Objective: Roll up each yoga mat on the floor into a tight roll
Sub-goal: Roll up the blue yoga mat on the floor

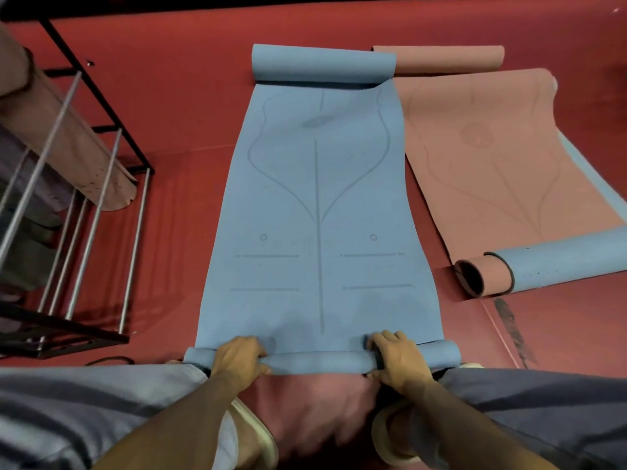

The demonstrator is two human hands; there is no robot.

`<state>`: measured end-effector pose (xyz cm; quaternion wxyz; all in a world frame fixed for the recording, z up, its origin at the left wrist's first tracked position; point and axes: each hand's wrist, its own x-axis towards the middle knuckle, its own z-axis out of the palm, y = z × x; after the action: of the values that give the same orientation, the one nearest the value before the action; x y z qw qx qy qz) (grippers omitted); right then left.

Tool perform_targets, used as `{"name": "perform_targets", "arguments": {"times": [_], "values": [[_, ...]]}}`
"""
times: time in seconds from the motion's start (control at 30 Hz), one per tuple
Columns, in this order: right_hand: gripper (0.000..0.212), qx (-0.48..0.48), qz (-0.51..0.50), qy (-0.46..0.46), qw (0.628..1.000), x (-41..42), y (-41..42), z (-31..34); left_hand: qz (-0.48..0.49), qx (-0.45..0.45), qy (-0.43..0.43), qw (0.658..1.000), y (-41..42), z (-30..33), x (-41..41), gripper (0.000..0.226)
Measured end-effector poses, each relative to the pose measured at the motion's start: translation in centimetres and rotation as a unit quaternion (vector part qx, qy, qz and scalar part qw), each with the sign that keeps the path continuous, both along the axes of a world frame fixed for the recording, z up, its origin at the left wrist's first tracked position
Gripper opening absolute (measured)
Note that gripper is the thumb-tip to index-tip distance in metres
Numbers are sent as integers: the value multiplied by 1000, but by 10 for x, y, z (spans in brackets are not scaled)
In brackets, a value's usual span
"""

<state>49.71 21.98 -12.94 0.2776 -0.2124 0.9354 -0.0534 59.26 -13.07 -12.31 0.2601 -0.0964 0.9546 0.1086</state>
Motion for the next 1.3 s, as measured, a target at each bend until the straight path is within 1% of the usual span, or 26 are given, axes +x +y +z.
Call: {"name": "perform_targets", "arguments": {"times": [0.13,0.23,0.27,0.33,0.4,0.53,0.63,0.73,0.8,0.9,0.97,1.07,1.1,1.17,1.23,1.27,1.3], "values": [[48,-13,-8,-11,1000,-13,-6,5,51,38,4,998,-3,0,-6,33],[42,13,-14,-27,999,-23,-10,6,80,64,3,995,-6,-5,-8,30],[42,24,-15,-29,999,-24,-11,5,81,63,12,995,-6,-6,-8,29],[44,50,-8,-14,999,-27,-13,4,52,22,29,998,-6,-8,-9,33],[45,64,-2,4,998,-29,-16,4,32,-10,20,999,-4,-4,-13,35],[44,33,-48,-47,997,-32,-20,4,36,-7,-4,999,-4,-3,-17,32],[41,28,-58,-14,998,-26,-22,3,45,-5,-4,999,1,0,-16,35],[33,7,-70,26,997,-23,-23,3,40,-6,8,999,5,2,-20,28],[29,-9,-77,37,996,-24,-23,4,37,-16,12,999,6,4,-22,22],[28,-18,-57,63,996,-22,-20,2,19,-54,20,998,9,1,-23,18],[35,-24,-29,94,995,-15,-14,-1,2,-87,31,996,11,-1,-23,23],[64,-6,24,109,994,-3,-6,-8,-18,-103,41,994,9,-5,-19,32],[66,9,34,110,993,-3,-6,-9,-21,-102,40,994,9,-6,-16,35],[54,28,28,104,994,-7,-10,-8,-19,-88,58,994,6,-10,-8,47],[47,32,11,104,994,-13,-15,-7,-26,-67,52,996,3,-9,-5,62],[45,41,3,99,994,-14,-18,-7,-36,-59,51,996,2,-9,-5,64],[43,45,-5,98,994,-14,-19,-8,-41,-62,53,996,1,-9,-6,60]]}}
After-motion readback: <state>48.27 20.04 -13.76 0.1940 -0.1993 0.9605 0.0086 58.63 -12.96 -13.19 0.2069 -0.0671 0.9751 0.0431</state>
